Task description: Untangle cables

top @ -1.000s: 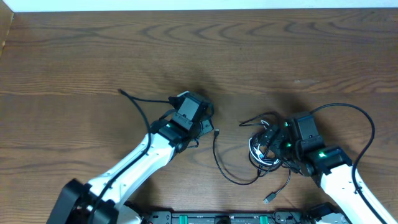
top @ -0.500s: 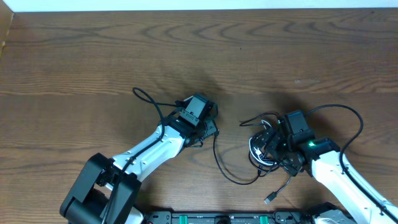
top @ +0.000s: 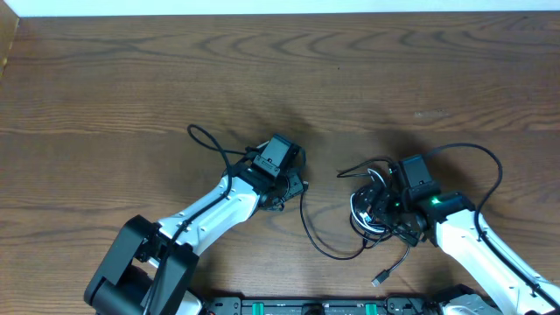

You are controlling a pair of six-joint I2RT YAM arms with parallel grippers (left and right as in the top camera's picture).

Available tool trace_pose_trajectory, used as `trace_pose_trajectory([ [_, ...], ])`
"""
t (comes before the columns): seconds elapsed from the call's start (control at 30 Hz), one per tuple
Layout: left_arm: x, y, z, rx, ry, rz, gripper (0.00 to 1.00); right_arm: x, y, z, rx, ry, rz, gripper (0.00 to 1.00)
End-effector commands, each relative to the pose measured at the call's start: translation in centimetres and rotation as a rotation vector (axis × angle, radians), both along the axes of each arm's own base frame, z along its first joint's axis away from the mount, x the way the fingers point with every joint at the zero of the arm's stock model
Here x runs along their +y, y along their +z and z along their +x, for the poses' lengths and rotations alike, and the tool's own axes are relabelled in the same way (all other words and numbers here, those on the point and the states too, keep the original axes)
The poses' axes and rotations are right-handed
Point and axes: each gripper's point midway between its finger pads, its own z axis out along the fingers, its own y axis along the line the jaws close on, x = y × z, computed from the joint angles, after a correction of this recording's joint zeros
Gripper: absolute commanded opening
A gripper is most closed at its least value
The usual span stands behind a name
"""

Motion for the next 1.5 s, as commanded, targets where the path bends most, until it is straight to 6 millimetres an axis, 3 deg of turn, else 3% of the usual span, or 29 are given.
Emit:
trace_pose_trajectory([
  [0.0, 0.3, -0.3, -0.2, 0.005, -0.001, 0.009, 0.48, 0.3, 0.0, 0.0, -0.034, 0.125, -0.017, 0.93],
  [0.03, 0.3, -0.3, -0.1, 0.004, -0.001, 0.008, 0.48, 0.3, 0.0, 0.2, -0.04, 0.125, -0.014, 0.86],
  [0.17, 0.3, -0.3, -0.2, 0.005, -0.001, 0.009, 0.48, 1.2, 0.6, 1.8, -0.111, 0.128, 0.019, 0.38],
  [0.3, 0.3, -0.3, -0.2, 0.003, -0.008, 0.011, 0.47, 2.7, 1.9, 3.9, -0.21, 0.14, 0.089, 0.02],
  [0.47, 0.4, -0.2, -0.1, -0.029, -0.092, 0.031, 0.47, 4.9, 4.0, 6.2, -0.345, 0.195, 0.19, 0.01],
  [0.57, 0.5, 0.4, 0.1, -0.063, -0.182, 0.034, 0.47, 8.2, 7.2, 7.1, -0.504, 0.379, 0.342, 0.01],
  [0.63, 1.0, 1.2, 0.5, -0.073, -0.178, 0.009, 0.47, 10.9, 11.0, 7.3, -0.665, 0.541, 0.489, 0.01],
  [0.73, 2.0, 2.8, 1.3, -0.088, -0.134, -0.048, 0.48, 12.1, 13.6, 7.5, -0.774, 0.609, 0.57, 0.01],
  [0.77, 2.3, 3.4, 1.5, -0.093, -0.123, -0.071, 0.47, 12.1, 13.6, 7.6, -0.778, 0.606, 0.564, 0.01],
  [0.93, 1.7, 8.9, 1.7, -0.21, -0.243, -0.273, 0.47, 9.7, 9.9, 8.3, -0.634, 0.438, 0.417, 0.01],
  [1.07, 0.4, 11.2, 0.6, -0.281, -0.362, -0.33, 0.48, 9.3, 9.3, 8.3, -0.604, 0.403, 0.4, 0.01],
  [1.2, -0.4, 11.2, -0.5, -0.259, -0.391, -0.341, 0.47, 9.1, 9.2, 8.3, -0.6, 0.397, 0.389, 0.01],
  [1.47, -1.9, 9.9, -2.9, -0.076, -0.283, -0.371, 0.47, 8.0, 7.8, 8.2, -0.555, 0.361, 0.323, 0.01],
])
